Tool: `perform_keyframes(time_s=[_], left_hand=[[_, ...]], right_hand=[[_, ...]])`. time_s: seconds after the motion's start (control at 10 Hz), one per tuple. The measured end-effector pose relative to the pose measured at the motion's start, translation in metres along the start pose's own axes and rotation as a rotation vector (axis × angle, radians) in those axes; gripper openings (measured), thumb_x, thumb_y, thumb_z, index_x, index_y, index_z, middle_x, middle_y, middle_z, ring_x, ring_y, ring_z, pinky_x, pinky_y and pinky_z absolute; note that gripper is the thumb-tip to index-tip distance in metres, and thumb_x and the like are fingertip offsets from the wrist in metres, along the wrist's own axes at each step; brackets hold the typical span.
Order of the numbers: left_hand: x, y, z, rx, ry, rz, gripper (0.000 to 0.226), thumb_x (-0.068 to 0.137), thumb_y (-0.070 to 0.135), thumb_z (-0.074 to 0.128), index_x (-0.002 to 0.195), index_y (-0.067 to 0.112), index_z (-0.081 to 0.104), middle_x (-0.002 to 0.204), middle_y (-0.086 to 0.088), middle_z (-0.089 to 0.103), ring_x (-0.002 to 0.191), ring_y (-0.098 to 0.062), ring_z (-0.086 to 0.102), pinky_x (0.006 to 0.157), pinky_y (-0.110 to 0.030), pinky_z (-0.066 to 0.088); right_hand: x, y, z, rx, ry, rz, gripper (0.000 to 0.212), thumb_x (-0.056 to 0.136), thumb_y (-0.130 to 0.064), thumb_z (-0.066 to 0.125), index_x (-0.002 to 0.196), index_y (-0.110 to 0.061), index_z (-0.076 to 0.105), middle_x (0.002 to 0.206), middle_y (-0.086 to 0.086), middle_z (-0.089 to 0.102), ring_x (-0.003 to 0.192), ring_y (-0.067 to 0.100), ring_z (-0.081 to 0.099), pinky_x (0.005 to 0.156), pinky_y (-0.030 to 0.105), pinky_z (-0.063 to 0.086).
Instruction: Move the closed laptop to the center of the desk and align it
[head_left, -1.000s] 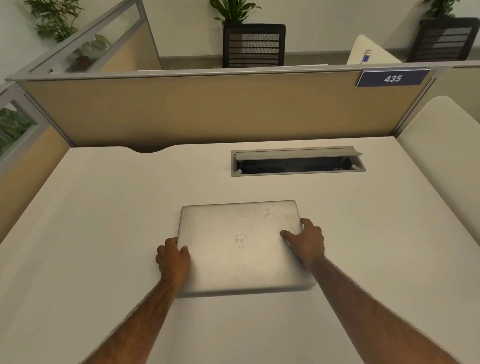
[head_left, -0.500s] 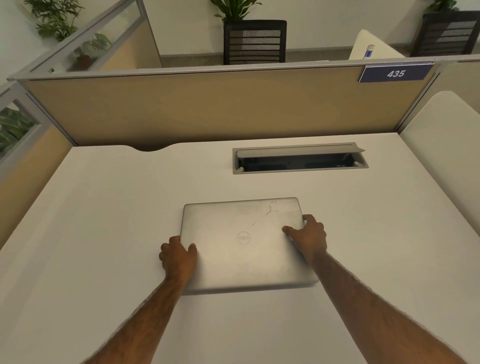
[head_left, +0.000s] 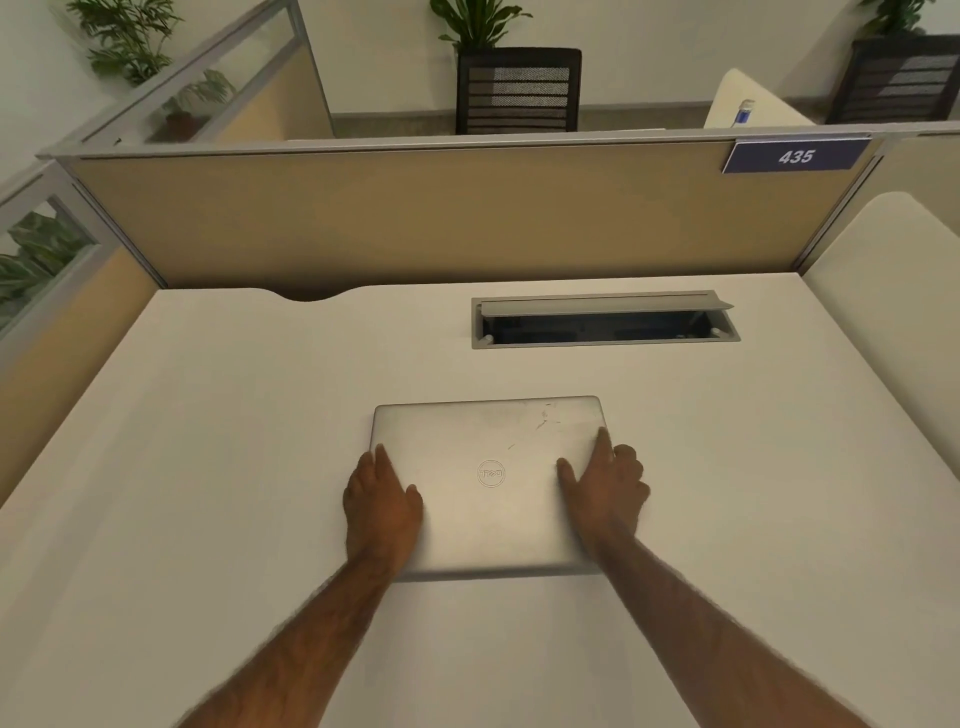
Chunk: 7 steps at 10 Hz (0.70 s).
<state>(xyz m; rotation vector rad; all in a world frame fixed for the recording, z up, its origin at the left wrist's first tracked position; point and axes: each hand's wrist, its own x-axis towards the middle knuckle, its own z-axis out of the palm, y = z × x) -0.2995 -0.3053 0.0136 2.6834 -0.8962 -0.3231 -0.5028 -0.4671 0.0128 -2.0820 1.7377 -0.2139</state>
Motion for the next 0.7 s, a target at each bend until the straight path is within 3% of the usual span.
perform_keyframes(time_s=[0.1, 0.2, 0.4, 0.5, 0.7], left_hand=[[-0.007, 0.01, 0.012, 0.057, -0.024, 0.171, 0.074, 0.096, 0.039, 0.044, 0.157, 0.008, 0.015, 0.166, -0.015, 0.012, 0.153, -0.032, 0.015, 0.126, -0.044, 0.012], [-0.012, 0.014, 0.023, 0.141, -0.055, 0.297, 0.079, 0.092, 0.054, 0.017, 0.159, 0.012, 0.008, 0.168, -0.009, -0.003, 0.156, -0.028, 0.002, 0.126, -0.044, 0.002], [-0.017, 0.005, 0.039, 0.225, -0.011, 0.329, 0.076, 0.097, 0.057, 0.014, 0.158, 0.011, 0.015, 0.167, -0.008, 0.009, 0.155, -0.027, 0.012, 0.122, -0.042, 0.002], [-0.018, 0.006, 0.038, 0.236, -0.028, 0.322, 0.079, 0.096, 0.059, 0.003, 0.158, 0.012, 0.015, 0.167, -0.008, 0.008, 0.155, -0.027, 0.011, 0.122, -0.042, 0.002], [-0.02, 0.002, 0.044, 0.211, 0.006, 0.327, 0.078, 0.097, 0.059, 0.007, 0.157, 0.012, 0.022, 0.166, -0.009, 0.015, 0.154, -0.027, 0.017, 0.12, -0.041, 0.004]], right_hand=[[-0.018, -0.011, 0.018, -0.065, -0.026, -0.195, 0.079, 0.101, -0.059, 0.041, 0.163, -0.014, 0.024, 0.169, 0.021, 0.024, 0.157, 0.04, 0.019, 0.126, 0.054, 0.016], [-0.03, -0.018, 0.031, -0.133, -0.1, -0.334, 0.088, 0.094, -0.069, 0.015, 0.164, -0.016, 0.022, 0.174, 0.017, 0.014, 0.161, 0.038, 0.008, 0.128, 0.054, 0.003], [-0.038, -0.014, 0.046, -0.252, -0.073, -0.465, 0.077, 0.099, -0.064, 0.032, 0.154, -0.013, 0.048, 0.165, 0.018, 0.039, 0.153, 0.04, 0.036, 0.12, 0.056, 0.01], [-0.038, -0.011, 0.048, -0.274, -0.053, -0.459, 0.076, 0.1, -0.064, 0.031, 0.154, -0.014, 0.047, 0.166, 0.016, 0.038, 0.154, 0.038, 0.035, 0.12, 0.056, 0.01], [-0.04, -0.005, 0.056, -0.302, -0.001, -0.472, 0.079, 0.103, -0.066, 0.016, 0.152, -0.015, 0.051, 0.163, 0.016, 0.043, 0.15, 0.037, 0.041, 0.119, 0.056, 0.012]])
